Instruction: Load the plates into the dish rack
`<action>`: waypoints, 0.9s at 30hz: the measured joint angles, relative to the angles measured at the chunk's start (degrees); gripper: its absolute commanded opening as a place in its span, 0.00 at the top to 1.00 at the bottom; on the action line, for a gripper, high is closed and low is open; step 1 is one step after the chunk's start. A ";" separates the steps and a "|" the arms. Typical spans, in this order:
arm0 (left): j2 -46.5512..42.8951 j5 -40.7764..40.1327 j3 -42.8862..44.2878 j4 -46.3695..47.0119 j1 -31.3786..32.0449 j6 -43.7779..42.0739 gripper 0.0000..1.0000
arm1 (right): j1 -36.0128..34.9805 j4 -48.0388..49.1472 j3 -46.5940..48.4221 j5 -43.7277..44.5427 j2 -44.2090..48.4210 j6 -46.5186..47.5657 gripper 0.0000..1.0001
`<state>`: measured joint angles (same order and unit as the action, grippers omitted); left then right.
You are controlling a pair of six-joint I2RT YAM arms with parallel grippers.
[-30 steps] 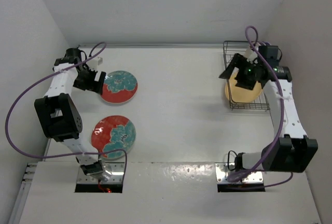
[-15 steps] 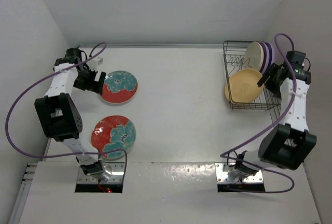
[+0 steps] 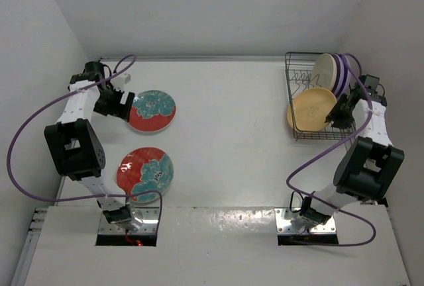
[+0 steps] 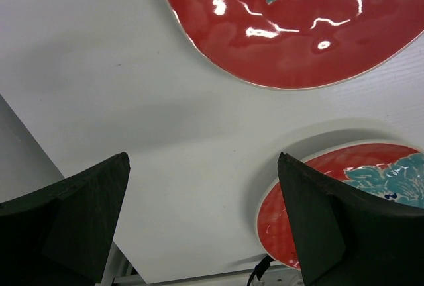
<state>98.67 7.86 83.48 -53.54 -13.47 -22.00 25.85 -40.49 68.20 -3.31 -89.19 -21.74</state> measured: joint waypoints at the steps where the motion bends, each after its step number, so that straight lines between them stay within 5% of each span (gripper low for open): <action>1: 0.00 -0.13 0.00 0.00 0.00 0.00 0.02 | 0.02 0.59 -0.98 -0.26 0.33 0.15 0.72; 10: 0.00 -0.44 -0.02 0.00 0.00 0.00 0.02 | 0.07 1.92 -1.92 -0.96 3.02 1.75 1.00; 18: 0.11 -0.85 -0.42 0.02 0.00 -0.02 0.02 | -1.16 1.20 -1.51 1.81 6.91 3.30 1.00; 27: 0.85 -1.05 -0.42 0.02 0.00 -0.04 0.02 | -11.58 2.91 2.95 15.56 15.02 7.82 1.00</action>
<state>99.53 6.81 83.07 -53.52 -13.47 -22.04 14.26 -37.58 71.16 12.25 -74.17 -13.91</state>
